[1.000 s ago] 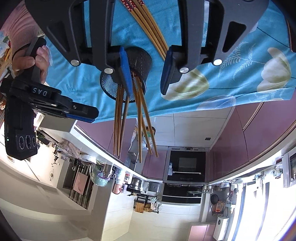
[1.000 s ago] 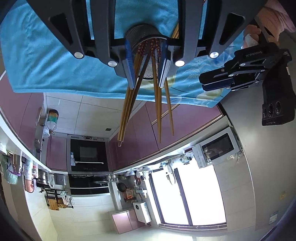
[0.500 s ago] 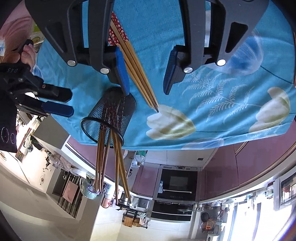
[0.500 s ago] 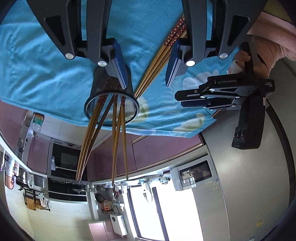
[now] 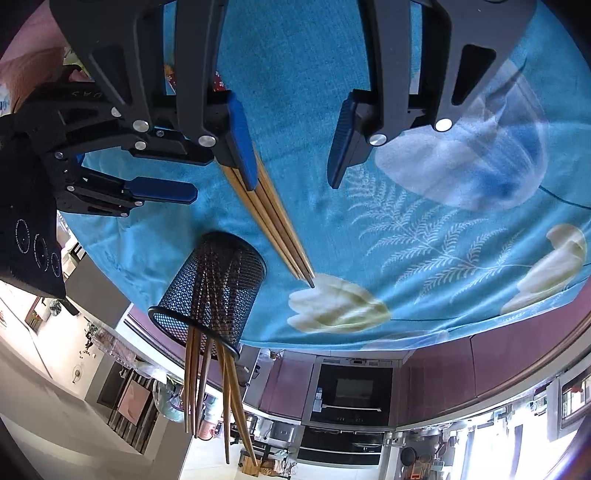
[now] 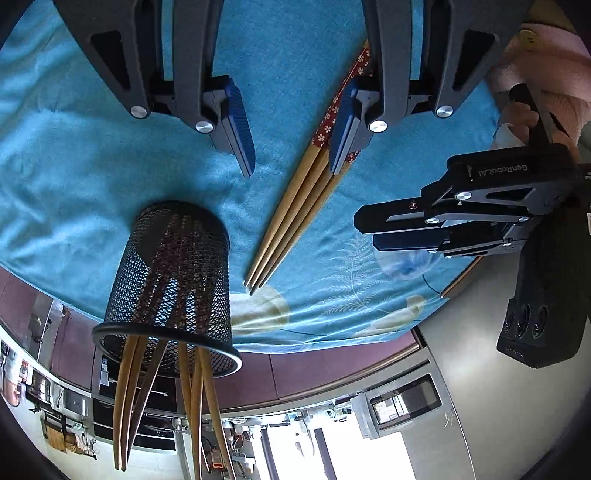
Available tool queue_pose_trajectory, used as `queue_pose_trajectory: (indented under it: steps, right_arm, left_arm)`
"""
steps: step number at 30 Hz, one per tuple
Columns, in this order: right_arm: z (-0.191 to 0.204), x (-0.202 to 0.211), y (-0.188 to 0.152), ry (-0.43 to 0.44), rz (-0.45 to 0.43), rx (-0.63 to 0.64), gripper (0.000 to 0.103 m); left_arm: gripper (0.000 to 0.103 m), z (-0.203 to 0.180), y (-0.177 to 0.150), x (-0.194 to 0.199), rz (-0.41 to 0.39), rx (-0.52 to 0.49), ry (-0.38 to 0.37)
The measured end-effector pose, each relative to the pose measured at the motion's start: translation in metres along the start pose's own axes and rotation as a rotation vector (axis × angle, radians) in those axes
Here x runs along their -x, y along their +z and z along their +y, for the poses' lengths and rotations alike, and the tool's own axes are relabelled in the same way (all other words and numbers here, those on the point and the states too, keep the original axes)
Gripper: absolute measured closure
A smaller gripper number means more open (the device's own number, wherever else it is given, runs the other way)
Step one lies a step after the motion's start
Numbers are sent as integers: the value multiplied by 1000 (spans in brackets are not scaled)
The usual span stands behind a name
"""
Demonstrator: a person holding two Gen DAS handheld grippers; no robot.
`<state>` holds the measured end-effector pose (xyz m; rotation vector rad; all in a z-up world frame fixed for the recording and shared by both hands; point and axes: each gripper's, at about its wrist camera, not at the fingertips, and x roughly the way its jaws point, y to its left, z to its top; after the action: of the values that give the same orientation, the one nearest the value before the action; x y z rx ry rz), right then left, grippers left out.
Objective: Organize utensils
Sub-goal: 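Move both open tools back over the chopsticks lying on the cloth, then close the right tool on a chopstick while the left tool grasps another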
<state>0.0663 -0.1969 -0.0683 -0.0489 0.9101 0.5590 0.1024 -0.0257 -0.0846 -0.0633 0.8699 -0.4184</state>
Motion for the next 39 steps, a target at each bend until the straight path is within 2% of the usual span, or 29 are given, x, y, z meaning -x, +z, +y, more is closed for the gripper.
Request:
queue_pose_trajectory:
  steps: [12,36,39]
  right_arm:
    - [5,-9,-4,-60,16,29,64]
    - [-8,-6,-6,-63,19,-11,69]
    - [-8,-6,-6,-64,19,-10,69]
  left_arm:
    - [62,-6,-6,-5,23,-18,-3]
    - [60,-19,-4,-29,59,-97,49]
    - [64,-18,-2,-30,63,-101,60]
